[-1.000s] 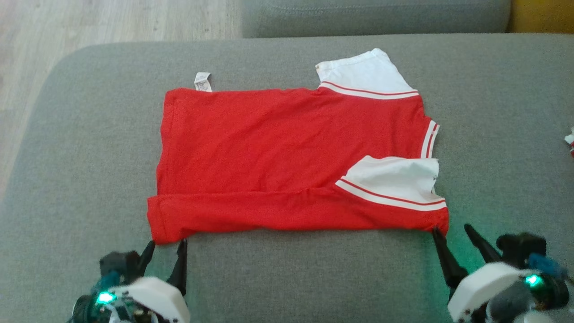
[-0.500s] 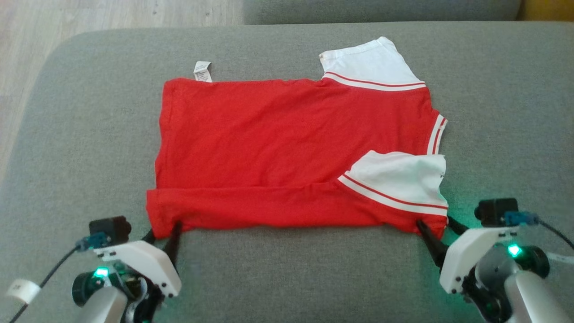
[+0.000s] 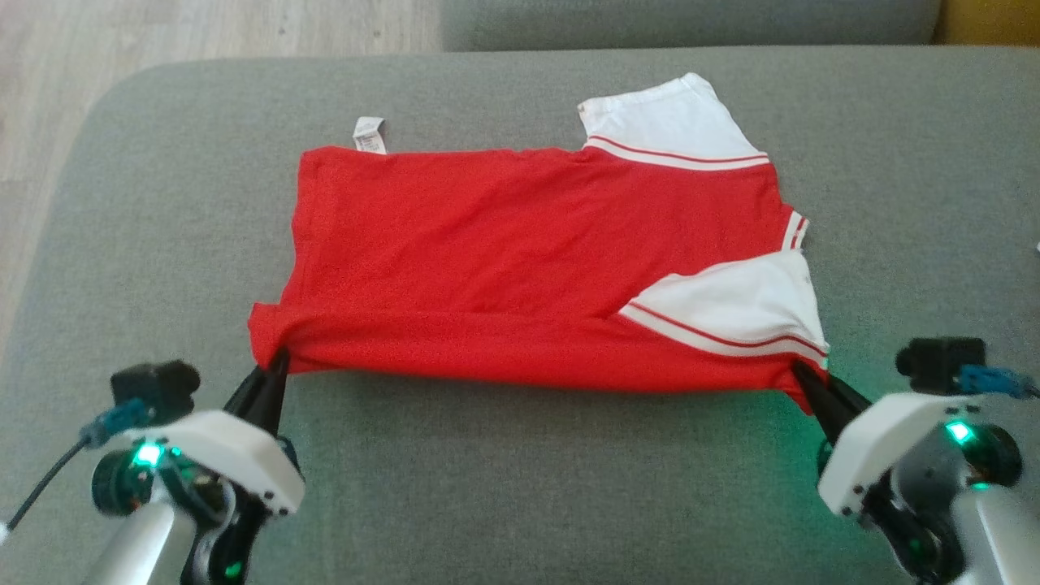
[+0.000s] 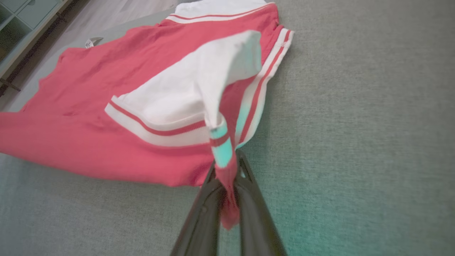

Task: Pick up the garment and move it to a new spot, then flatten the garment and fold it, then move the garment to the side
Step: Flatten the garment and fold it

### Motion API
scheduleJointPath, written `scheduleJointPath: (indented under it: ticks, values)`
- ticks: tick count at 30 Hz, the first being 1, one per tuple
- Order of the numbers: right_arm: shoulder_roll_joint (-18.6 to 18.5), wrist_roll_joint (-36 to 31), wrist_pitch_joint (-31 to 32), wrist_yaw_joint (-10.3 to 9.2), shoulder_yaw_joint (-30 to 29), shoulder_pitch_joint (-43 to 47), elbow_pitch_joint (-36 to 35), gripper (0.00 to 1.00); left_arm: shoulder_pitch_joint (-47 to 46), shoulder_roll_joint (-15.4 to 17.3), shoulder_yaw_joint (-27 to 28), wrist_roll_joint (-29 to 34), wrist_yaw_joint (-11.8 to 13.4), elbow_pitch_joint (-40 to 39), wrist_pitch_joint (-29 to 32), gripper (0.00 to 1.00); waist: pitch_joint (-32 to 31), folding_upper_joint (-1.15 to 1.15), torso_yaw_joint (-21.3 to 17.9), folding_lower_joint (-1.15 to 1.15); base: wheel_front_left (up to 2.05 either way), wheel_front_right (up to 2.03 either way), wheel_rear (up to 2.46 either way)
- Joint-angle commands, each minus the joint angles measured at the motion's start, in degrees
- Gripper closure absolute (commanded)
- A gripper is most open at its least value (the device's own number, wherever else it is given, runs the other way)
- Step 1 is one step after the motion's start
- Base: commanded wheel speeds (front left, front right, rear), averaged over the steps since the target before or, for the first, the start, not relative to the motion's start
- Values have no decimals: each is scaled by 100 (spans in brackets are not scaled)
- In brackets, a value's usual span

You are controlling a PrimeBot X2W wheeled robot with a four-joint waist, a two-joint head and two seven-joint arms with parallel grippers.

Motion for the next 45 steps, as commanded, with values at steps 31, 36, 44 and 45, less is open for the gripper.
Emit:
scheduleJointPath:
  ticks: [31,36,44,45]
  values:
    - [416,-271,-770,-4,-437,1513,-874,0,1565,-272,519,87,934,-373,-1085,0,-600,0,-123,-1,0,0,0]
    - [398,-676,-1458,-4,-405,1273,-1047,0,1367,-387,583,513,1128,-549,-1900,0,-619,0,-132,-1,0,0,0]
    - [494,-1369,-2168,-4,-282,984,-1876,0,838,-302,282,1382,1237,-971,-2513,0,-667,0,-131,-1,0,0,0]
    - [506,-1393,-2160,-4,-275,985,-1944,0,780,-274,227,1454,1242,-998,-2472,0,-672,0,-134,-1,0,0,0]
